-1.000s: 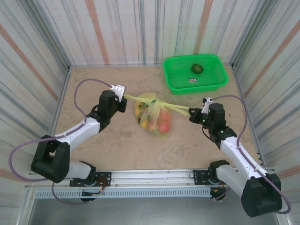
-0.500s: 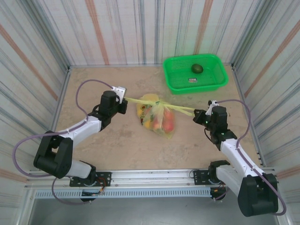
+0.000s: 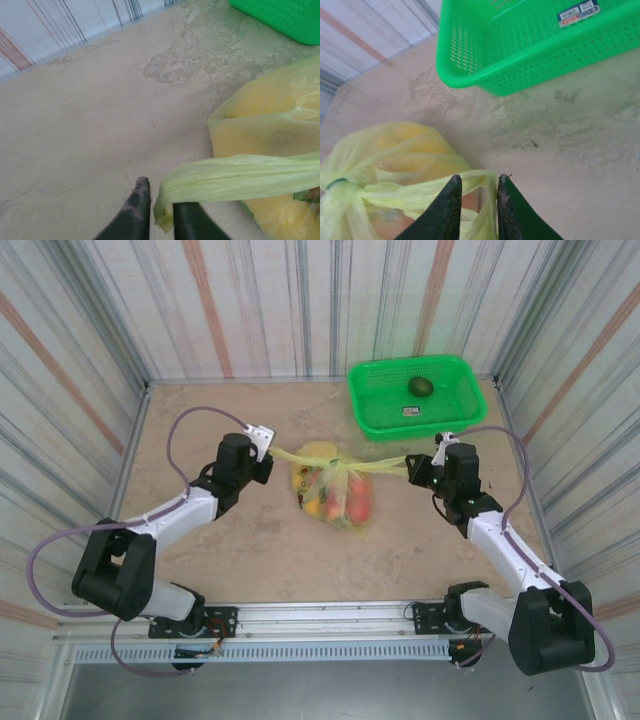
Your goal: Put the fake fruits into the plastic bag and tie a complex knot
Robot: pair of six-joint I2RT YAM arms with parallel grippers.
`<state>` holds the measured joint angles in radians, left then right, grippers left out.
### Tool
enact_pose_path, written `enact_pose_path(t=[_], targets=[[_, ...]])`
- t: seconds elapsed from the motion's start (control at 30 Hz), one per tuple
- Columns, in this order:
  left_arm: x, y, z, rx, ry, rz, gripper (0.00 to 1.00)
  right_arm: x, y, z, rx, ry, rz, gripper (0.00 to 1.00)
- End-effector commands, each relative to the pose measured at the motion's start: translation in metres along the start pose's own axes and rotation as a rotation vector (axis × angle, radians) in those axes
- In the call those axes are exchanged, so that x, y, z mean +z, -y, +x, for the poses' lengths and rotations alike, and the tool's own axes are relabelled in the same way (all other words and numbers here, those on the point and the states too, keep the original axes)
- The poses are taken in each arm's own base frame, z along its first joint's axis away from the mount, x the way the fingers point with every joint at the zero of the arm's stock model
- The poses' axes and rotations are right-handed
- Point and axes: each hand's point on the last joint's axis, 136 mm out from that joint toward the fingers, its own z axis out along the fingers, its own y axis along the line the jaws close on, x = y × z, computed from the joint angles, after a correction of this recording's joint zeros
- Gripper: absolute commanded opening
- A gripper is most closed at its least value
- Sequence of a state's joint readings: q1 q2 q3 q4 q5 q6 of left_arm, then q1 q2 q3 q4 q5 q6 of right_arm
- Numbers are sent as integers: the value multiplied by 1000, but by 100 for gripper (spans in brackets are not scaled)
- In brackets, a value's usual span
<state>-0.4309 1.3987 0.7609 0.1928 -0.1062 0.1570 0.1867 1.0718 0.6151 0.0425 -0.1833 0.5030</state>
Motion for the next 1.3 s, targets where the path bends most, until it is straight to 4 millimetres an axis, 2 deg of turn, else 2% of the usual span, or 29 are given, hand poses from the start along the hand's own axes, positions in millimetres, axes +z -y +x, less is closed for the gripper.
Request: enact_pose_path(t=[0.0, 0.03, 0.1, 0.17, 0.2, 0.23, 0.3, 0.43, 0.5, 0.57, 0.67, 0.73, 0.8, 0.9, 0.97, 1.07, 1.2, 1.27], targets=[[-20, 0, -25, 30, 57, -15, 58, -6, -7, 2, -44, -42, -3, 41], [-25, 3, -30, 46, 68, -24, 68, -11, -7, 0, -57, -33, 5, 48], [-33, 12, -39, 76, 82, -18, 82, -20, -8, -8, -84, -3, 17, 59], [-40, 17, -48, 53, 76, 3, 98, -36, -15, -22, -117, 39, 22, 70], [-44, 20, -52, 40, 79, 31, 99, -43, -17, -28, -125, 57, 32, 76], [-48, 24, -55, 24, 83, 62, 99, -50, -18, -35, -133, 76, 43, 100], [-60, 24, -61, -16, 104, 98, 99, -63, -24, -49, -145, 123, 49, 99], [-88, 6, -77, -133, 198, 64, 99, -88, -31, -76, -152, 228, 79, 99], [-108, 2, -85, -111, 277, 53, 99, -96, -32, -88, -174, 273, 97, 99], [-121, -11, -88, -90, 340, -3, 99, -97, -26, -101, -191, 339, 148, 99], [-116, -17, -73, -19, 377, 32, 99, -97, -22, -118, -239, 420, 185, 99], [-103, -41, -56, -78, 321, -43, 99, -91, -23, -123, -318, 464, 178, 99], [-88, -70, -35, -147, 247, -144, 99, -85, -10, -128, -312, 519, 228, 99], [-73, -119, 7, -236, 144, -331, 99, -65, 32, -127, -284, 486, 355, 99], [-67, -138, 29, -287, 118, -373, 99, -49, 67, -118, -285, 434, 485, 99], [-51, -138, 54, -264, 107, -342, 99, -21, 96, -98, -272, 322, 515, 99], [-24, -132, 87, -330, 28, -306, 99, 15, 138, -50, -218, 148, 562, 99], [-17, -131, 87, -324, 54, -300, 99, 25, 149, -33, -245, 121, 560, 99]])
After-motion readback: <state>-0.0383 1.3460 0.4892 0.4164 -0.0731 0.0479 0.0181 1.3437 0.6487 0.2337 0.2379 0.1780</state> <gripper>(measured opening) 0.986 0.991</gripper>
